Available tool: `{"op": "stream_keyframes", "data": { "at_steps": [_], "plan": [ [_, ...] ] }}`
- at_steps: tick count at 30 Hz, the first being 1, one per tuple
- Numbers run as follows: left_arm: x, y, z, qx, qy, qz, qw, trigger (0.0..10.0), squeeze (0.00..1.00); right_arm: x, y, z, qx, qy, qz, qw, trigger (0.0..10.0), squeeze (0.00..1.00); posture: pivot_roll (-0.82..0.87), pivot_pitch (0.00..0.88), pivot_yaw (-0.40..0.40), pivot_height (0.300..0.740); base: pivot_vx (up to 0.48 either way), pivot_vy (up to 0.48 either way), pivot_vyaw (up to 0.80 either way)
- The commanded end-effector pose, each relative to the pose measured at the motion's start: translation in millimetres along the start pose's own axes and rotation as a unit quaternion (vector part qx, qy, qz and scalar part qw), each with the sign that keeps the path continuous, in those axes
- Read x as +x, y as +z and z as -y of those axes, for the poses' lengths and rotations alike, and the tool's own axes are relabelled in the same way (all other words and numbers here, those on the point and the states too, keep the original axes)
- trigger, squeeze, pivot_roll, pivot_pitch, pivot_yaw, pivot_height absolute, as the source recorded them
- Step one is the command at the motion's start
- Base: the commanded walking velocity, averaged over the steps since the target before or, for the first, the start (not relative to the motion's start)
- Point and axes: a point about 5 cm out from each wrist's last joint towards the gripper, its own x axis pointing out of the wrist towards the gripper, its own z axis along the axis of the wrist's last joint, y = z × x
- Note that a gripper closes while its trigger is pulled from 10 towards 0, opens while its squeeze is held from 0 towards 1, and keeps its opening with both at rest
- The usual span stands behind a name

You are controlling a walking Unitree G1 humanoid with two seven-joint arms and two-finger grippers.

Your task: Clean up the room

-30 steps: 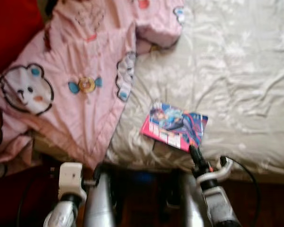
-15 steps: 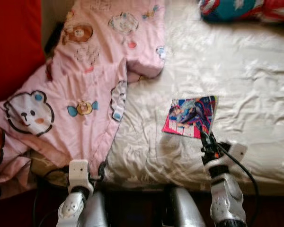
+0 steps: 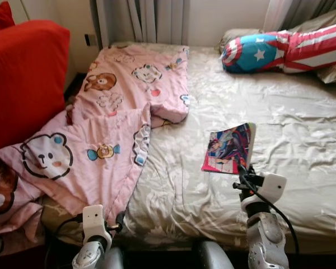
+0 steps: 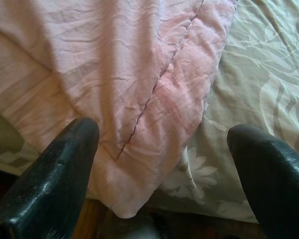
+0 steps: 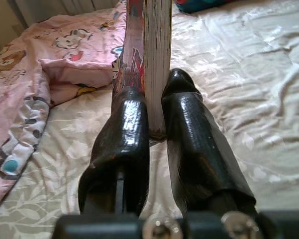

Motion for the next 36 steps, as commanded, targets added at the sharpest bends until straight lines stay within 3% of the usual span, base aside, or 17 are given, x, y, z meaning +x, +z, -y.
{"op": "stream_keyframes", "data": {
  "at_steps": [1,4,10,23,31,36],
  "plan": [
    [-1.2,-7.0,-2.9,-0.016,0.012,-0.017,1.000,10.0,0.00,3.0,7.4,2.0,-0.016,-0.008,0.020,1.000,10.0,0.00,-0.06,0.000,-0.071,0.675,0.000,0.000,0.00],
    [-4.7,-17.8,-8.6,-0.007,0.024,-0.048,0.999,10.0,0.00,-3.9,4.6,11.8,-0.016,-0.031,0.015,0.999,10.0,0.00,-0.07,0.000,-0.066,0.705,0.000,0.000,0.00],
    [-6.9,-25.4,-10.6,0.009,0.023,-0.075,0.997,10.0,0.00,-8.5,1.6,16.9,-0.020,-0.041,0.011,0.999,10.0,0.00,-0.08,0.000,-0.067,0.740,0.000,0.000,0.00],
    [-20.8,-50.1,-22.2,0.016,0.046,-0.135,0.990,10.0,0.00,-10.4,-11.0,10.7,-0.029,-0.028,-0.018,0.999,10.0,0.00,-0.06,0.000,-0.076,0.740,0.000,0.000,0.00],
    [-27.4,-61.3,-22.4,0.014,0.045,-0.158,0.986,10.0,0.00,-8.3,-12.4,16.2,-0.030,-0.047,-0.026,0.998,10.0,0.00,-0.06,0.000,-0.080,0.740,0.000,0.000,0.00],
    [-30.7,-66.2,-24.1,0.008,0.044,-0.171,0.984,10.0,0.00,-7.4,-14.5,21.3,-0.016,-0.058,-0.037,0.997,10.0,0.00,-0.06,0.000,-0.081,0.740,0.000,0.000,-0.67]
  ]
}}
